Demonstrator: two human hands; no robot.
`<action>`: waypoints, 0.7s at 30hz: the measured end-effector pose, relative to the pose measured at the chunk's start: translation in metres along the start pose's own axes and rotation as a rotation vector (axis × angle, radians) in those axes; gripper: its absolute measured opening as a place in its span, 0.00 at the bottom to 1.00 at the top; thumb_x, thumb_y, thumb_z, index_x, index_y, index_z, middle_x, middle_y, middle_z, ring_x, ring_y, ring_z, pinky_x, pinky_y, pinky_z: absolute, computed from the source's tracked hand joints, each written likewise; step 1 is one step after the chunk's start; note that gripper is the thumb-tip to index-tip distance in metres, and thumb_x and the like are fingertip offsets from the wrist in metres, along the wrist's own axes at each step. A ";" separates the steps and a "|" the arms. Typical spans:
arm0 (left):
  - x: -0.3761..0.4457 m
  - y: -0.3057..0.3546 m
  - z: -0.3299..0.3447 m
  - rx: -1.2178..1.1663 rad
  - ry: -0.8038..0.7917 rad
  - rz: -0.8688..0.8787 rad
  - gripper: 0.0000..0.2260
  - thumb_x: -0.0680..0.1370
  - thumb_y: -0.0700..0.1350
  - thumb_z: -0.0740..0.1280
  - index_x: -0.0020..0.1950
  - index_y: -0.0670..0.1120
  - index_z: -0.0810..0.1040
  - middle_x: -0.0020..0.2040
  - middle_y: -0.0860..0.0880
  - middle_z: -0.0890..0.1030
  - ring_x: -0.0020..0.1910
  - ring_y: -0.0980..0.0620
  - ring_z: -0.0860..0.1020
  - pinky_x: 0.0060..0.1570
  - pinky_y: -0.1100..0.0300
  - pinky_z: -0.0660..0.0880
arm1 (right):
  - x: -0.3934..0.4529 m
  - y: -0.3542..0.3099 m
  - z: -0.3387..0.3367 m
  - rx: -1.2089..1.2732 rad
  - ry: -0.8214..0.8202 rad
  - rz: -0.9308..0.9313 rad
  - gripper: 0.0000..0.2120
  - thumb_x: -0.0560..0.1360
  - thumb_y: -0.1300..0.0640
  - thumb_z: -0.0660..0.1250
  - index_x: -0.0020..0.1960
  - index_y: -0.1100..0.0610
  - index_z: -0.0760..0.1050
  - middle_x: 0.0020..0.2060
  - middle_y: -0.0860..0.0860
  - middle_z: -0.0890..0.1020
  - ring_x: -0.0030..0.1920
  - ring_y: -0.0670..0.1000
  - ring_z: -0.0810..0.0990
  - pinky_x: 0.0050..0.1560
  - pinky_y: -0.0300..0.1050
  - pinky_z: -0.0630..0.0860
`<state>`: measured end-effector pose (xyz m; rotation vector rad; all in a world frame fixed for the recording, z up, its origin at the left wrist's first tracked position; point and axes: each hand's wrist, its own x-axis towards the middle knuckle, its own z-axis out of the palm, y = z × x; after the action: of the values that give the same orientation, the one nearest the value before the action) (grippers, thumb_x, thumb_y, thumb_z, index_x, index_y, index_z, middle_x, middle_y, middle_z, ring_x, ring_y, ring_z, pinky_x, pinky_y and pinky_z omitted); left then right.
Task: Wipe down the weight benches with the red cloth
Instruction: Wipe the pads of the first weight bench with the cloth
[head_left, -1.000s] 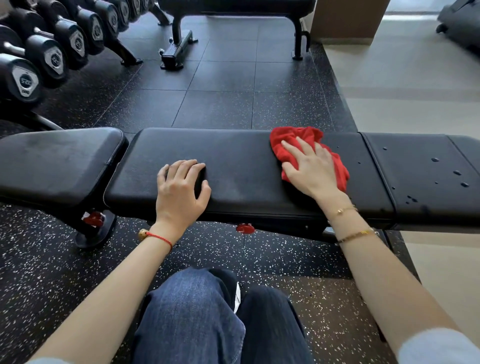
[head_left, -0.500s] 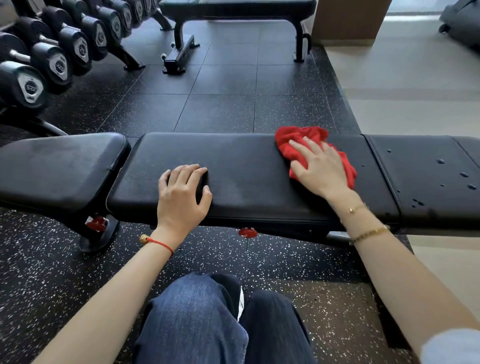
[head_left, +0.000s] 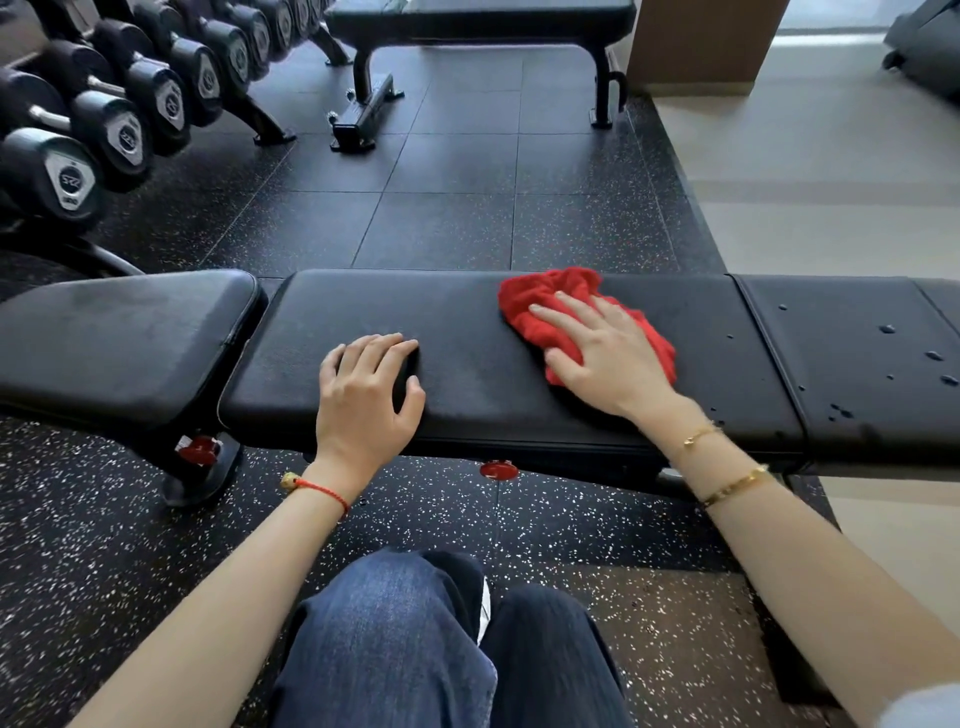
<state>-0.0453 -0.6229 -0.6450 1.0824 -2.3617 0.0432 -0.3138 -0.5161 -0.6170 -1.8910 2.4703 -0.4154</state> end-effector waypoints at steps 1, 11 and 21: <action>0.000 0.000 0.000 0.003 0.001 -0.002 0.19 0.77 0.52 0.58 0.65 0.47 0.78 0.64 0.49 0.79 0.66 0.48 0.74 0.70 0.44 0.65 | 0.003 0.015 -0.003 -0.022 0.005 0.054 0.26 0.78 0.44 0.60 0.75 0.39 0.62 0.77 0.47 0.63 0.75 0.58 0.61 0.77 0.54 0.53; 0.000 0.005 -0.001 0.015 0.001 -0.027 0.19 0.77 0.52 0.58 0.63 0.48 0.79 0.64 0.50 0.80 0.66 0.48 0.75 0.70 0.46 0.65 | 0.035 -0.062 0.010 -0.023 -0.063 0.017 0.27 0.77 0.43 0.59 0.75 0.39 0.62 0.78 0.47 0.60 0.75 0.60 0.59 0.77 0.55 0.52; 0.000 0.003 -0.001 0.004 -0.005 -0.014 0.19 0.77 0.51 0.58 0.64 0.48 0.78 0.64 0.50 0.79 0.66 0.49 0.74 0.70 0.47 0.64 | 0.030 0.009 -0.005 -0.050 -0.040 0.167 0.26 0.79 0.44 0.57 0.76 0.40 0.60 0.78 0.48 0.60 0.76 0.58 0.59 0.77 0.55 0.52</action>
<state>-0.0468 -0.6204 -0.6437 1.1019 -2.3599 0.0405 -0.3317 -0.5416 -0.6095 -1.6727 2.6092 -0.3120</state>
